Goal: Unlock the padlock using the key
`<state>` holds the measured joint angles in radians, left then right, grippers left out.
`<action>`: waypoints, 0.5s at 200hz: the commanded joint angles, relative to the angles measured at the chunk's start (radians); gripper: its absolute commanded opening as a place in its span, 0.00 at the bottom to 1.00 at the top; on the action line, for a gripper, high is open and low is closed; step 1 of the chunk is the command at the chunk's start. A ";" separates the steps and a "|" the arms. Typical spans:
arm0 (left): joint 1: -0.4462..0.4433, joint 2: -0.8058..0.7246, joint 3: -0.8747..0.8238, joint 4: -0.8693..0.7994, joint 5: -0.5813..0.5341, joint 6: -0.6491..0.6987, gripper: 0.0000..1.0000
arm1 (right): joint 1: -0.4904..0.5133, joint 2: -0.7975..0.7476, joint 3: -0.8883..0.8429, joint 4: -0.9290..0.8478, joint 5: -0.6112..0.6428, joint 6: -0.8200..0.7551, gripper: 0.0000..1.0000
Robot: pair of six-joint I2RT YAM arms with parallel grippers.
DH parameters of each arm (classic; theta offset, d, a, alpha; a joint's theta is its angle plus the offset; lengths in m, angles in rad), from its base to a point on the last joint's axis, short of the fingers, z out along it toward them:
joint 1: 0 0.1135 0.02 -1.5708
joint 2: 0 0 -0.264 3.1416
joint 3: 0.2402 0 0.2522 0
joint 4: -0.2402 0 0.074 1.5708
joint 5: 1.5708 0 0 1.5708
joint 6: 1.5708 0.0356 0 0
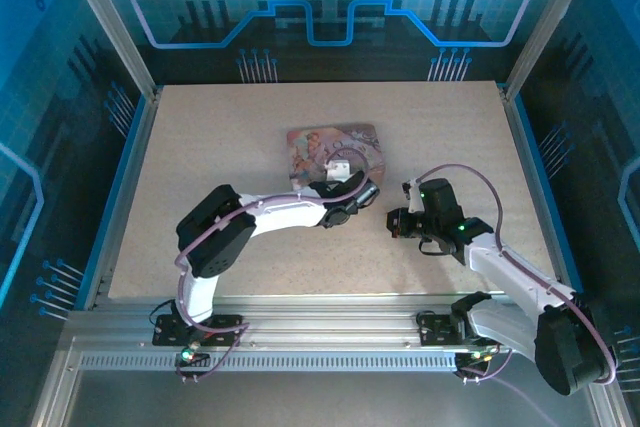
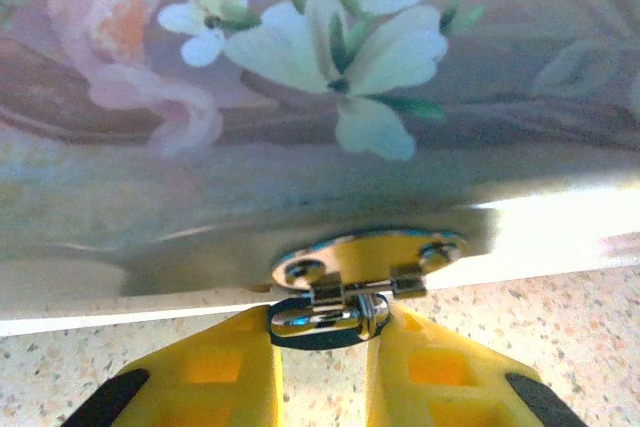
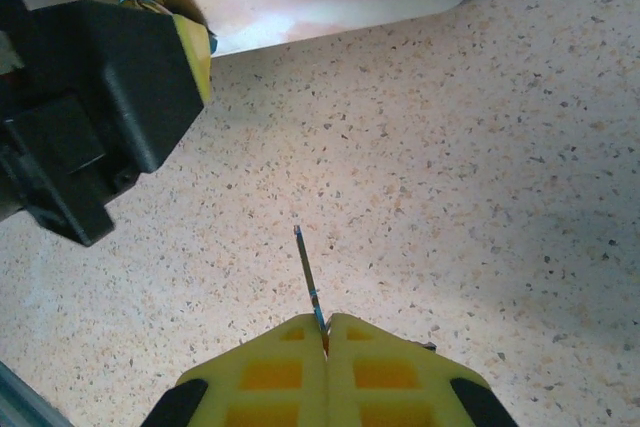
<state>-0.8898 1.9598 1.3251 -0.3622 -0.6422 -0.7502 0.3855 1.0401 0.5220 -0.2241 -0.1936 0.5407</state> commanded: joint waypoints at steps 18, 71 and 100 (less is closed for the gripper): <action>0.034 -0.081 0.001 -0.042 0.133 0.004 0.07 | 0.018 0.028 -0.013 0.031 -0.011 -0.019 0.00; 0.069 -0.104 0.043 -0.104 0.275 0.004 0.06 | 0.055 0.038 -0.037 0.070 -0.005 -0.027 0.00; 0.100 -0.130 0.044 -0.110 0.353 0.004 0.05 | 0.095 0.038 -0.053 0.103 -0.001 -0.040 0.00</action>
<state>-0.8162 1.9102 1.3289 -0.4519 -0.3790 -0.7532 0.4461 1.0744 0.4904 -0.1730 -0.1921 0.5266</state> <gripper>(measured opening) 0.196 0.042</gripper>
